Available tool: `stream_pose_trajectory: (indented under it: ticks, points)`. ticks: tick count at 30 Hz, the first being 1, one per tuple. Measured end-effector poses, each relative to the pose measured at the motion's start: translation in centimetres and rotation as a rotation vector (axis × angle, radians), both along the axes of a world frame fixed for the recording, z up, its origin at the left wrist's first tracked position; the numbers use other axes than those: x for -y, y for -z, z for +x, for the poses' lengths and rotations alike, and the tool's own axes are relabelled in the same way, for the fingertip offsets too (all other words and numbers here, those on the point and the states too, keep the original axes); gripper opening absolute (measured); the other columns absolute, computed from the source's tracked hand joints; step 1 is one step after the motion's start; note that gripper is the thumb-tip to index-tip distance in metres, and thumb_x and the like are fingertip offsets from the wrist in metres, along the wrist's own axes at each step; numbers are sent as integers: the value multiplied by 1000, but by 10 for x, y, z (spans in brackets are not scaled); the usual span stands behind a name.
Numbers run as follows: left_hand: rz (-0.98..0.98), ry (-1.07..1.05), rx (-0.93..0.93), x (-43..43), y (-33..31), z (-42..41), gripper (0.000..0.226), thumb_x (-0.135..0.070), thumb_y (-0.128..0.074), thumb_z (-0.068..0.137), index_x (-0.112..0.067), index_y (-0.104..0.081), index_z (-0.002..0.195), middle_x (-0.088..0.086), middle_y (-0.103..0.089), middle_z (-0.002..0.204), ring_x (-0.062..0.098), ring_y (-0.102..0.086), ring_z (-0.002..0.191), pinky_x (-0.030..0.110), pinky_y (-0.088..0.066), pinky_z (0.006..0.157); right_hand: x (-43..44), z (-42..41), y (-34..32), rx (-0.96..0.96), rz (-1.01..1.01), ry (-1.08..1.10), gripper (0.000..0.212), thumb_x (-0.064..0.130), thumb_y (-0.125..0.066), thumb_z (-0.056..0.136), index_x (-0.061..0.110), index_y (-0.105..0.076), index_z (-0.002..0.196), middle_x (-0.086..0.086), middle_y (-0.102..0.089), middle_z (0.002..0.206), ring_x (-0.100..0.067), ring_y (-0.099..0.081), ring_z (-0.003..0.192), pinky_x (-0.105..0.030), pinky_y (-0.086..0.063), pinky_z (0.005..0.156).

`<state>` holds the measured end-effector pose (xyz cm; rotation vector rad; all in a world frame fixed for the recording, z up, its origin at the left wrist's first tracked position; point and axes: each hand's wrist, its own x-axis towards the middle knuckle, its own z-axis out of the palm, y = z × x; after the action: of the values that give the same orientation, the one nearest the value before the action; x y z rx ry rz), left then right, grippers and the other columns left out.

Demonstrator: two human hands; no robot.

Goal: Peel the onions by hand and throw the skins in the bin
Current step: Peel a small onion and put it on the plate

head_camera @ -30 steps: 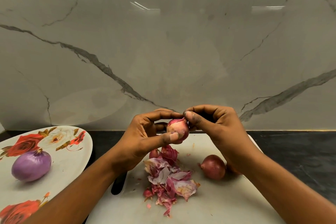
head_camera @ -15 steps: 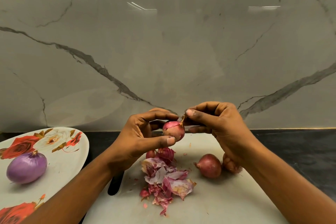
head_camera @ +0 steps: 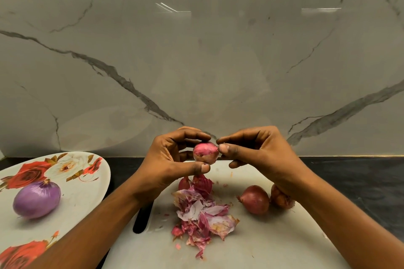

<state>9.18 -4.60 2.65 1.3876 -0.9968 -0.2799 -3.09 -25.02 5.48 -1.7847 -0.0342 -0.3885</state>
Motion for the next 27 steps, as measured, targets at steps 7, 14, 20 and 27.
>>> stream_pose_trajectory:
  ticks: [7,14,20,27]
  points:
    - [1,64,-3,2,3,1,48,1,-88,75,-11,-77,120,9,-66,123,37,-67,121,44,-60,95,-1,3,4,47,-44,22,17,22,-72,89,10,-79,100,-7,-80,88,-19,-78,82,-25,-62,74]
    - [-63,53,-70,1,-1,0,45,-13,-89,73,-19,-78,116,6,-70,123,36,-69,118,37,-61,89,-3,3,4,82,254,-3,22,22,-70,87,5,-78,99,-15,-80,95,-26,-79,91,-31,-64,82]
    - [-53,85,-39,1,0,0,45,3,-87,73,-14,-79,114,7,-68,122,36,-68,119,41,-61,90,1,-1,0,50,155,15,25,18,-79,79,-2,-78,95,-17,-80,91,-32,-79,89,-33,-65,80]
    - [-47,76,-70,1,-1,0,47,5,-87,71,-15,-79,113,7,-68,123,37,-68,120,43,-61,92,4,1,2,33,51,60,31,23,-88,67,2,-79,89,-12,-80,83,-27,-79,80,-29,-64,72]
